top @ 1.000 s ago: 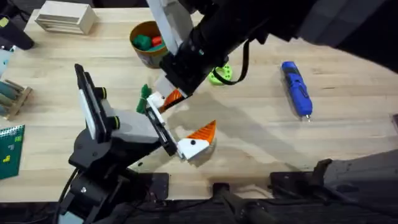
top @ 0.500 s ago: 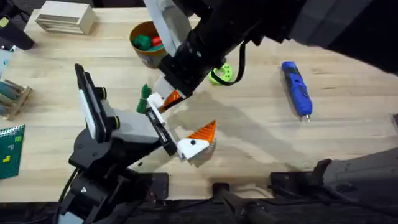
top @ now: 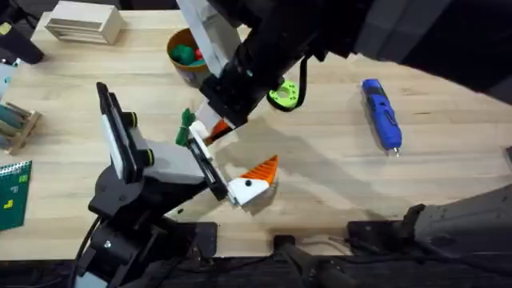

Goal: Pick up the gripper from the table and insert it into the empty holder that is missing its gripper. Then pick up a screw, insert it into the mounting hole, and use the screwdriver to tighten it. Finally, clean up the table by picking up the vegetable and placing it into the bucket.

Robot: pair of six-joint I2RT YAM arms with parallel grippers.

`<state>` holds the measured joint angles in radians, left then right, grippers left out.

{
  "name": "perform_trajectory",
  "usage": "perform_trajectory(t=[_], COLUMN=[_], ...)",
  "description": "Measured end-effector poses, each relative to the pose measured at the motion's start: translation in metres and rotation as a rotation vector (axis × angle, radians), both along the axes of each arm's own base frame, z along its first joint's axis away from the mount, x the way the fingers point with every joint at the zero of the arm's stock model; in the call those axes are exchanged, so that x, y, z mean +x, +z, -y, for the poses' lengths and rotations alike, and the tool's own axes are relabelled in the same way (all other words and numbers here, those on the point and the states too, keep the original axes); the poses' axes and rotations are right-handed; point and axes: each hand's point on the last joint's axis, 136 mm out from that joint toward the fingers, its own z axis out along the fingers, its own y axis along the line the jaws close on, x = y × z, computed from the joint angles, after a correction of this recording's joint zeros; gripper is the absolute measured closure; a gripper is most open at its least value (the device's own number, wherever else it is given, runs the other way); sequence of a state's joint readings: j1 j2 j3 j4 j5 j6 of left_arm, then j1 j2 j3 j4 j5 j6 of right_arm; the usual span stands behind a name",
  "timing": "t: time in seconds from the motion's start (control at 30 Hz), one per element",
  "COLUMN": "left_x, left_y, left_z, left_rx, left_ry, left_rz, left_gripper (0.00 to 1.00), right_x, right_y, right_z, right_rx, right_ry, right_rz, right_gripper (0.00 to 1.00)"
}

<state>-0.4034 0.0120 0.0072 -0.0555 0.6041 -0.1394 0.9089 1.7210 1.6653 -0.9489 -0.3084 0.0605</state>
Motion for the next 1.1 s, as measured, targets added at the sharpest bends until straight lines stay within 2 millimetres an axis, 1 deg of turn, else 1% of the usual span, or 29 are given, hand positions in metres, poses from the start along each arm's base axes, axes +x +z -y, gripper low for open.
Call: perform_trajectory(t=[0.23,0.27,0.3,0.33,0.4,0.47,0.5,0.73,0.83,0.93,1.1], left_x=[0.000,0.000,0.000,0.000,0.000,0.000,0.000,0.000,0.000,0.000,0.000], left_y=[0.000,0.000,0.000,0.000,0.000,0.000,0.000,0.000,0.000,0.000,0.000], left_z=[0.000,0.000,0.000,0.000,0.000,0.000,0.000,0.000,0.000,0.000,0.000], left_rx=[0.000,0.000,0.000,0.000,0.000,0.000,0.000,0.000,0.000,0.000,0.000], left_ry=[-0.002,-0.002,-0.002,-0.002,-0.002,-0.002,-0.002,-0.003,-0.003,-0.003,-0.003], left_rz=[0.000,0.000,0.000,0.000,0.000,0.000,0.000,0.001,0.001,0.001,0.002], left_gripper=[0.014,0.014,0.013,0.013,0.013,0.014,0.014,0.013,0.014,0.014,0.014], right_x=[0.000,0.000,0.000,0.000,0.000,0.001,0.003,0.009,0.015,0.021,0.024], right_y=[0.000,0.000,0.000,0.000,0.000,-0.001,-0.001,-0.002,0.003,0.013,0.046], right_z=[0.000,0.000,0.000,0.000,0.000,0.001,0.002,0.010,0.016,0.030,0.069], right_rx=[0.000,0.000,0.000,-0.001,-0.002,-0.005,-0.007,-0.014,-0.009,-0.013,-0.001], right_ry=[0.000,-0.001,-0.006,-0.006,-0.007,-0.009,-0.015,-0.038,-0.059,-0.096,-0.174], right_rz=[0.000,-0.002,-0.005,-0.006,-0.006,-0.002,-0.001,-0.011,-0.003,0.023,0.078], right_gripper=[0.995,0.979,0.897,0.766,0.468,0.204,0.151,0.134,0.134,0.133,0.134])
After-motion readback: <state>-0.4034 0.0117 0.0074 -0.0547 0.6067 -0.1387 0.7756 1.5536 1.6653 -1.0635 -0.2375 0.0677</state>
